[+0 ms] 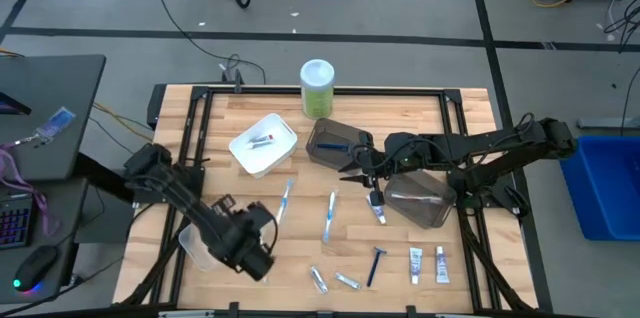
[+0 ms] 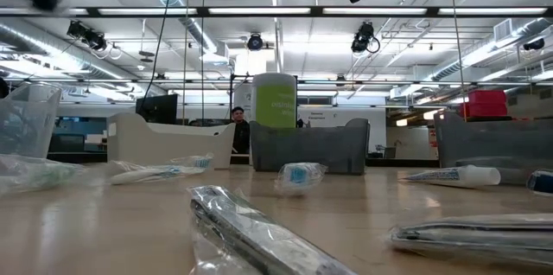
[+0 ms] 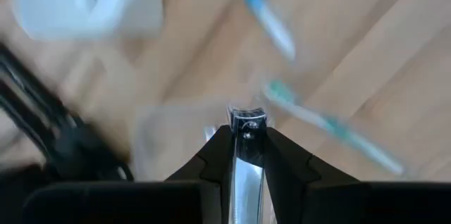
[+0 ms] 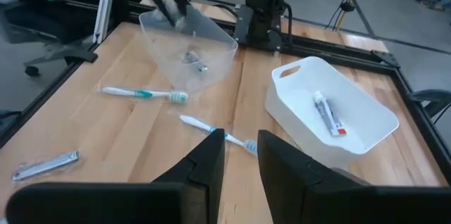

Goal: Pick & Place Travel size toiletries
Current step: Put the nail cutter into the transparent bin

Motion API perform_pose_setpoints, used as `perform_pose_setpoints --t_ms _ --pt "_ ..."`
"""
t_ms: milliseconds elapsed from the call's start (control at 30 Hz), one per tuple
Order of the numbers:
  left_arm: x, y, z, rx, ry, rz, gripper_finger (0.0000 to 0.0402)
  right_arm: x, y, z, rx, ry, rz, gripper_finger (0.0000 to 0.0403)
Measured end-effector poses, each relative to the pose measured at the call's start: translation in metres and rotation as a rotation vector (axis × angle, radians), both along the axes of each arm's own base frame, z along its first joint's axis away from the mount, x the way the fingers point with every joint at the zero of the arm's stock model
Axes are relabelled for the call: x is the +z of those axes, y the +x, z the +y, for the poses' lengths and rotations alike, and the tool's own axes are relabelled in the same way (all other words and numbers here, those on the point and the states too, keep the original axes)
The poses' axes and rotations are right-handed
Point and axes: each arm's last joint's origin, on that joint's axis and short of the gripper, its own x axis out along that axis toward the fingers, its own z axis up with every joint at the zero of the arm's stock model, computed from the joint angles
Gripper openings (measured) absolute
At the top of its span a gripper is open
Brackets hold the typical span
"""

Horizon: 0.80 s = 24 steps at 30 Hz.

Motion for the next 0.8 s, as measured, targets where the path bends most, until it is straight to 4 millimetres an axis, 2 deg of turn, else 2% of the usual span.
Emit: perform_pose_setpoints --t_ms 200,433,600,800 --pt "-0.035 -0.034 0.005 0.115 0.0 0.158 0.0066 0.0 0.0 0.0 0.0 0.0 -0.003 0.0096" --pt "-0.055 -0.067 0.015 0.155 -0.173 0.029 0.0066 0.0 0.0 0.0 0.0 0.0 -0.005 0.0096" --pt "-0.087 -0.081 0.023 0.142 -0.313 -0.064 0.0078 0.0 0.0 0.0 0.0 0.0 -0.004 0.0094" --pt "-0.117 -0.092 0.033 0.182 -0.322 -0.041 0.0108 0.0 0.0 0.0 0.0 0.0 -0.003 0.0096"
